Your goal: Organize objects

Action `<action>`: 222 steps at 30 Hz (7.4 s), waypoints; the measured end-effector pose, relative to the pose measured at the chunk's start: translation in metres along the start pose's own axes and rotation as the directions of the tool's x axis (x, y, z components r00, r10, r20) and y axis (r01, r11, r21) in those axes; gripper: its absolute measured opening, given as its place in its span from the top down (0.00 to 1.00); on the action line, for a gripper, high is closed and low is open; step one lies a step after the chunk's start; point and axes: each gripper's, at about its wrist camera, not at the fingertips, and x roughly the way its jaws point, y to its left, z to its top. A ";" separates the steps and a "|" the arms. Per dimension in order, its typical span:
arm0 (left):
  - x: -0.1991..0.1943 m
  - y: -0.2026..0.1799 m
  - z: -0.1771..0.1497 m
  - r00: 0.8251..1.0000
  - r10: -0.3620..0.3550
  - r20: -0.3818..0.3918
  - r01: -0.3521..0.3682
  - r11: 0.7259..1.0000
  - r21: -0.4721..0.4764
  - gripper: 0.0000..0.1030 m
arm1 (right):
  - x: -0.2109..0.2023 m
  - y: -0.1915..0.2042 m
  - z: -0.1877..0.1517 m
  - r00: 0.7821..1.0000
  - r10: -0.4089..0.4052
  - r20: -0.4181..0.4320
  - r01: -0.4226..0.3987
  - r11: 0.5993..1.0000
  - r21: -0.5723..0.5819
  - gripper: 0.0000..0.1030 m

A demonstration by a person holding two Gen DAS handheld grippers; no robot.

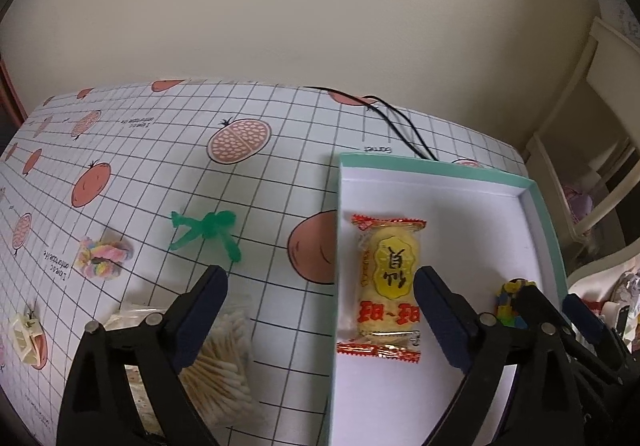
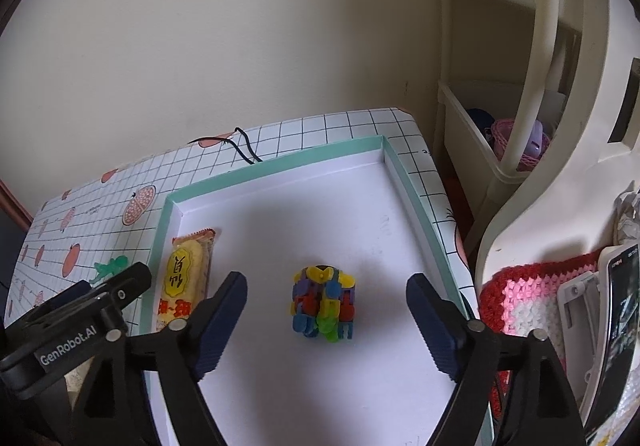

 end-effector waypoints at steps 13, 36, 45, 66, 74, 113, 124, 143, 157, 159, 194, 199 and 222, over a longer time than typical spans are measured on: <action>0.008 0.005 -0.006 0.999 0.027 -0.035 -0.027 1.000 -0.002 0.00 | 0.004 0.001 -0.001 1.000 -0.009 -0.028 0.009 1.000 -0.022 0.00; -0.036 0.037 -0.011 0.996 -0.084 -0.009 0.083 0.996 -0.023 0.00 | -0.029 0.017 0.003 1.000 0.015 -0.002 -0.015 0.993 -0.114 0.00; -0.101 0.117 -0.018 0.993 -0.083 0.084 0.091 0.991 -0.095 0.00 | -0.078 0.053 0.002 0.993 0.100 0.063 -0.086 0.977 -0.195 0.00; -0.132 0.187 -0.111 1.000 -0.020 -0.012 0.018 0.990 -0.143 0.00 | -0.092 0.151 -0.053 0.943 0.320 -0.091 -0.330 0.869 -0.369 0.00; -0.116 0.175 -0.137 0.995 -0.056 -0.086 0.049 0.995 -0.081 0.00 | -0.073 0.159 -0.067 0.935 0.320 -0.155 -0.355 0.862 -0.361 0.00; -0.080 0.137 -0.147 0.983 -0.031 -0.183 0.041 0.998 0.056 0.05 | -0.017 0.208 -0.120 0.868 0.338 -0.364 -0.471 0.792 -0.388 0.18; -0.075 0.137 -0.149 0.980 -0.041 -0.197 0.052 0.997 0.049 0.15 | -0.014 0.214 -0.125 0.853 0.348 -0.388 -0.493 0.782 -0.382 0.30; -0.072 0.138 -0.152 0.973 -0.060 -0.222 0.070 0.997 0.040 0.32 | -0.014 0.208 -0.121 0.833 0.386 -0.395 -0.524 0.780 -0.342 0.54; -0.080 0.138 -0.149 0.975 -0.078 -0.206 0.088 0.995 0.041 0.32 | -0.025 0.206 -0.115 0.833 0.420 -0.360 -0.537 0.769 -0.347 0.62; -0.081 0.138 -0.149 0.976 -0.080 -0.204 0.090 0.995 0.039 0.32 | -0.026 0.206 -0.115 0.833 0.421 -0.359 -0.538 0.766 -0.352 0.63; -0.077 0.152 -0.151 0.963 -0.094 -0.253 0.091 0.996 -0.026 0.32 | -0.020 0.215 -0.116 0.826 0.411 -0.386 -0.545 0.755 -0.364 0.56; -0.076 0.152 -0.151 0.961 -0.100 -0.259 0.095 0.995 -0.029 0.32 | -0.017 0.222 -0.116 0.831 0.403 -0.384 -0.539 0.752 -0.378 0.55; -0.093 0.158 -0.144 0.971 -0.116 -0.210 0.108 0.993 -0.050 0.32 | -0.048 0.208 -0.096 0.848 0.445 -0.287 -0.528 0.755 -0.390 0.65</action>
